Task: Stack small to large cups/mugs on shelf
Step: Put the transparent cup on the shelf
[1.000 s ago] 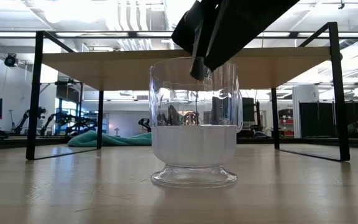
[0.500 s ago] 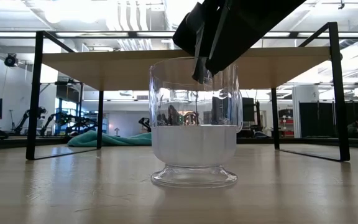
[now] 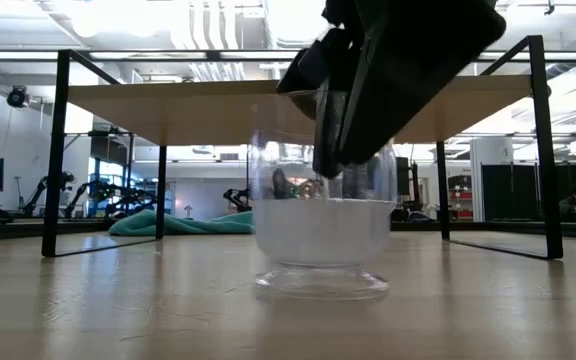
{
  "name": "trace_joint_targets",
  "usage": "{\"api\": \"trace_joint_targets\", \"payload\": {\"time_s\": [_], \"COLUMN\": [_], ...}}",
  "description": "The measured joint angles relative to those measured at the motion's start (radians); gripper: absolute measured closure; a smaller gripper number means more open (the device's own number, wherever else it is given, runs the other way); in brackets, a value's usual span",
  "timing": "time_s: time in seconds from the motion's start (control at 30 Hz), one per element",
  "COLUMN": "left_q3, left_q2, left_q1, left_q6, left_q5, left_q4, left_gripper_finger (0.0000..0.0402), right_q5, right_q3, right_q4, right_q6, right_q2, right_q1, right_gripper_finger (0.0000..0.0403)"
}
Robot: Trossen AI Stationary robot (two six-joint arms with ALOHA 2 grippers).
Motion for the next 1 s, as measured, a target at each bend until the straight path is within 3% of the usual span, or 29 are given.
{"api": "trace_joint_targets", "payload": {"time_s": [1.0], "left_q3": [0.0], "left_q2": [0.003], "left_q1": [0.0], "left_q6": [0.006], "left_q5": [0.0], "left_q4": [0.001], "left_gripper_finger": [0.0315], "right_q5": [-0.001], "right_q3": [0.0], "right_q4": [0.001], "right_q6": [0.06], "right_q2": [-0.007], "right_q1": [0.001], "right_gripper_finger": [0.0294]}}
